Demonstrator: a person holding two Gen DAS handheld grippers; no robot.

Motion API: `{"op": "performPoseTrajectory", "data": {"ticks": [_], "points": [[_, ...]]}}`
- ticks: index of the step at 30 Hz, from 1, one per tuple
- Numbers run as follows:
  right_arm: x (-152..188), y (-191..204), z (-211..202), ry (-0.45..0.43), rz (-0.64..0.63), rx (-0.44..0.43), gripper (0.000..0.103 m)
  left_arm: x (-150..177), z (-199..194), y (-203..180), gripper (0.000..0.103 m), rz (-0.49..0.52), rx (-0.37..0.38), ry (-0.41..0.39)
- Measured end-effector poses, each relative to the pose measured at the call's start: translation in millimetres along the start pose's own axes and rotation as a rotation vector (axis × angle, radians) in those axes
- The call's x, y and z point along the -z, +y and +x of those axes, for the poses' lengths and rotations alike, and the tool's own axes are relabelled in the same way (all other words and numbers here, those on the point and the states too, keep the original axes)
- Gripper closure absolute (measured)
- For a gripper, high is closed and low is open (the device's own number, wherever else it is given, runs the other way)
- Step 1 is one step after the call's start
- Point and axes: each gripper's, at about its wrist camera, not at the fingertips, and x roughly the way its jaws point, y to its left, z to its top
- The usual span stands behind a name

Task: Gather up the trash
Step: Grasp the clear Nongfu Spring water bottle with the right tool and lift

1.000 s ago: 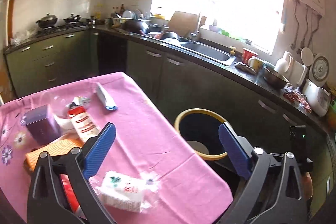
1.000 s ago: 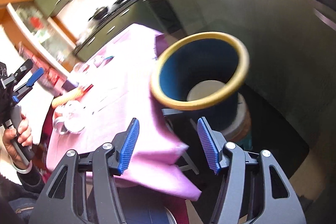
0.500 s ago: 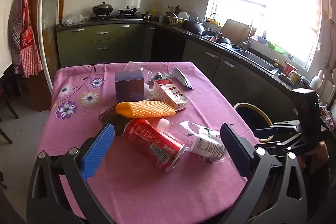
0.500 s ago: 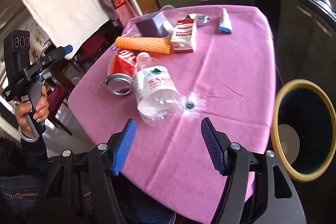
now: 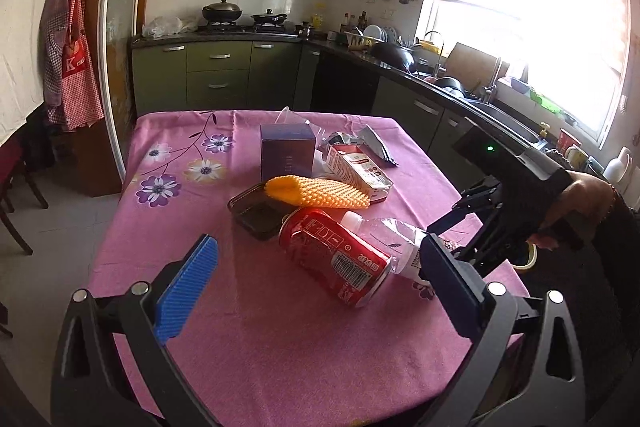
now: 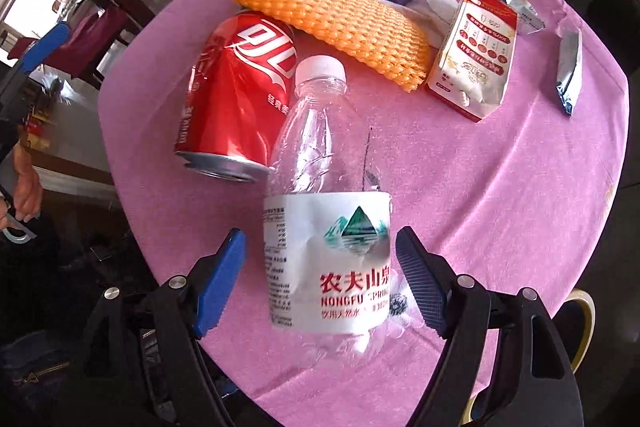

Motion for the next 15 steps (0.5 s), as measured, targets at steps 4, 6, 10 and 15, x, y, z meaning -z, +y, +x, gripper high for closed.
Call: {"op": "performPoseTrajectory", "data": {"ticks": [4,6,10,15], "points": [[-17,-6,22,0.049,0.001,0.017,0.026,3,3,5,0.007,-0.015,-0.001,0.012],[-21,-6,29,0.061,-0.002,0.02,0.026,4,3,7,0.007,-0.018,-0.003,0.015],[-28,-1,40,0.079,-0.024,0.054,0.026,5,6,9,0.007,-0.023,-0.003,0.02],[-29,11,54,0.091,-0.043,0.101,0.031,7,9,7,0.007,-0.022,0.005,0.032]]}}
